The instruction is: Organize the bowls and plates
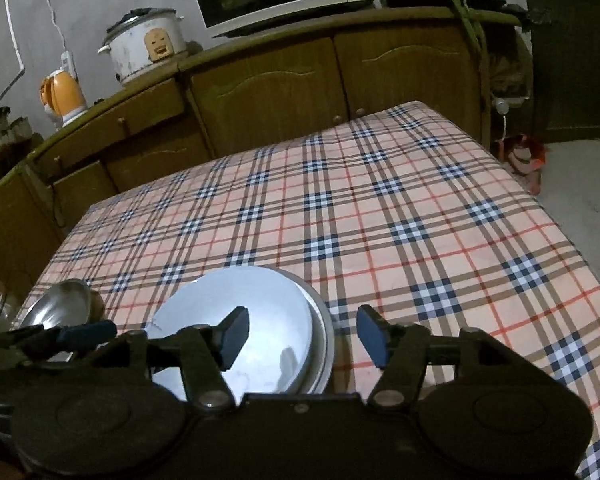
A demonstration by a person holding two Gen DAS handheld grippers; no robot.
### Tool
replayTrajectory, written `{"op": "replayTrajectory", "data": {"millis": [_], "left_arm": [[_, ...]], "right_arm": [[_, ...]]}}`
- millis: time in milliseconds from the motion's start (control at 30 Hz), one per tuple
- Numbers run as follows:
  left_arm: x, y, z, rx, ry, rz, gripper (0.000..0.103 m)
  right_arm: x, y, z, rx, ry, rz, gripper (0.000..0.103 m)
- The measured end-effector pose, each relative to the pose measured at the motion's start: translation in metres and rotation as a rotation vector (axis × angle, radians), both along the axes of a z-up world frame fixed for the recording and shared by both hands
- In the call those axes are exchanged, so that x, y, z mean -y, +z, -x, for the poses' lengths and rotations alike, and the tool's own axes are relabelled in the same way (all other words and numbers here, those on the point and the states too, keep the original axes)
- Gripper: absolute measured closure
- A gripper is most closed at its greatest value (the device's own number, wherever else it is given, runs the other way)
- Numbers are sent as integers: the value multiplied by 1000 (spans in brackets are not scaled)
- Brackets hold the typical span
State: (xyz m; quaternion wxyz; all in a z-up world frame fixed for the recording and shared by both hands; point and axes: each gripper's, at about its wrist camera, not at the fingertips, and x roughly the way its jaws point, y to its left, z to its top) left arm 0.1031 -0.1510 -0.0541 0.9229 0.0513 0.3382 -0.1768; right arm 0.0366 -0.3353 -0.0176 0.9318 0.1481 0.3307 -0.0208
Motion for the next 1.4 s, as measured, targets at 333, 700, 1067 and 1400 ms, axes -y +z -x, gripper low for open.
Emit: {"op": "replayTrajectory", "data": {"millis": [333, 700, 1067, 1400], "left_arm": [[-2, -5, 0, -21, 24, -8, 19], [-2, -13, -6, -33, 39, -19, 14], [-2, -24, -17, -58, 39, -32, 13], [-1, -34, -31, -76, 29, -15, 12]], "right_arm": [[-11, -8, 7, 48, -8, 39, 22], [-2, -17, 5, -1, -12, -11, 22], [-1, -33, -4, -44, 8, -39, 23], [3, -49, -18, -82, 5, -87, 30]]}}
